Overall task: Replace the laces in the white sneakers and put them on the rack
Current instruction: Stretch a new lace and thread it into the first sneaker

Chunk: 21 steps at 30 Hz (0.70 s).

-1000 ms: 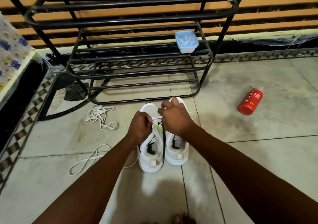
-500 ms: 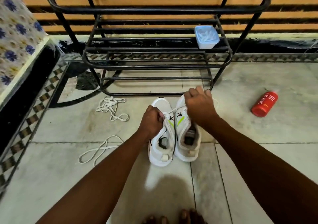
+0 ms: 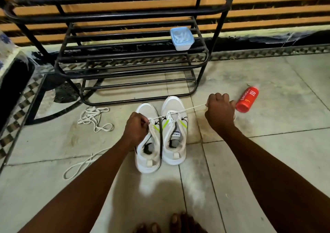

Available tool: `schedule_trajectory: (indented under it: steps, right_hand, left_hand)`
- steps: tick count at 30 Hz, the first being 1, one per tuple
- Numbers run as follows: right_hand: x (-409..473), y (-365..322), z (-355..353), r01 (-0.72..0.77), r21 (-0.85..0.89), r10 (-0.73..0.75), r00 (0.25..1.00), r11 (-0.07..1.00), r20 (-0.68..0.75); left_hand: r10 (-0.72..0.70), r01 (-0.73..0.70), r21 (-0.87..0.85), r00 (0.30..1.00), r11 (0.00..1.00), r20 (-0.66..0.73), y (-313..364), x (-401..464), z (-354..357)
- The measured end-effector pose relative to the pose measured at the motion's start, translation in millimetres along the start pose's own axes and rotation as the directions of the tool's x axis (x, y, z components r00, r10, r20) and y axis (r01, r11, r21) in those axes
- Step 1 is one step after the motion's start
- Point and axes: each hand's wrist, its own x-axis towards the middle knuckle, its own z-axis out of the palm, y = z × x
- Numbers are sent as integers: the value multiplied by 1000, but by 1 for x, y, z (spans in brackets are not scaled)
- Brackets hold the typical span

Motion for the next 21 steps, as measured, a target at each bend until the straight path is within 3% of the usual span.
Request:
schedule_trajectory:
  steps: [4, 12, 17, 21]
  right_hand:
    - [-6, 8, 10, -87, 58, 84, 996, 995, 42]
    - [-18, 9, 32, -152, 305, 38, 936, 940, 350]
    - [-22, -11, 27, -111, 377, -7, 955, 919, 298]
    - [-16, -47, 11, 36, 371, -120, 971, 928, 207]
  left_hand:
    - [-32, 32, -2, 999, 999, -8, -1, -1, 0]
    - [-69, 69, -9, 997, 998, -16, 4, -3, -4]
    - [-48, 46, 41, 998, 998, 36, 13, 1, -15]
    - [-58, 59, -40, 998, 997, 28, 19, 2, -30]
